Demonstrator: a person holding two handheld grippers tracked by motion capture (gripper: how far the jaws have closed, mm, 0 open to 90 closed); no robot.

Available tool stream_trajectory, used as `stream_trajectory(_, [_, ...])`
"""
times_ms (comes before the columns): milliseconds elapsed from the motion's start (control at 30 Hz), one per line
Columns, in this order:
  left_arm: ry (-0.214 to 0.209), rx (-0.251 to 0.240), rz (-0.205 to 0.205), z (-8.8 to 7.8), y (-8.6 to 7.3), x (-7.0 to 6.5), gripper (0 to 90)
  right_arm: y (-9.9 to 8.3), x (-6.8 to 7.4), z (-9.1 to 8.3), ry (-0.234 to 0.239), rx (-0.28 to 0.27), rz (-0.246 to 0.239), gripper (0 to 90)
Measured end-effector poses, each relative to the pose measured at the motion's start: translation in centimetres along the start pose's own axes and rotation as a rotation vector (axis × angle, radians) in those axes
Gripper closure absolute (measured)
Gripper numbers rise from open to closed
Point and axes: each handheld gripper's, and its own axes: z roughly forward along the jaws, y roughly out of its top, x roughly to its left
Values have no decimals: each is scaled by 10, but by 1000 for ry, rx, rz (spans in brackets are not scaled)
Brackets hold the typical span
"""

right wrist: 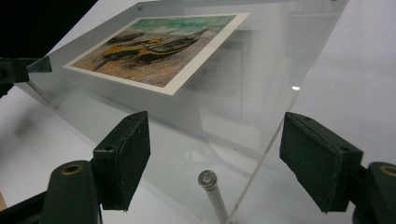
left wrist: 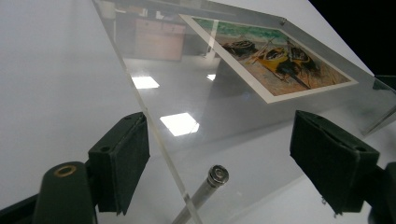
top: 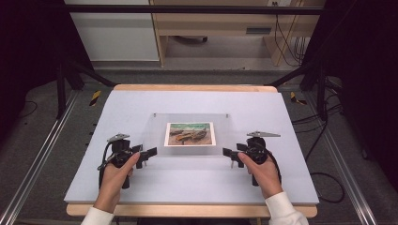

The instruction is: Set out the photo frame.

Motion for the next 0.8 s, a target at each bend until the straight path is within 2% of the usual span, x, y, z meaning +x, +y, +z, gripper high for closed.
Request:
stream_trajectory(633, [3,-5,0,1,0,0,190,-1,-5,2,32,7,68,233])
stream_trajectory(800, [4,-7,2,1,0,0,186,-1,-7,5,62,16,90,236])
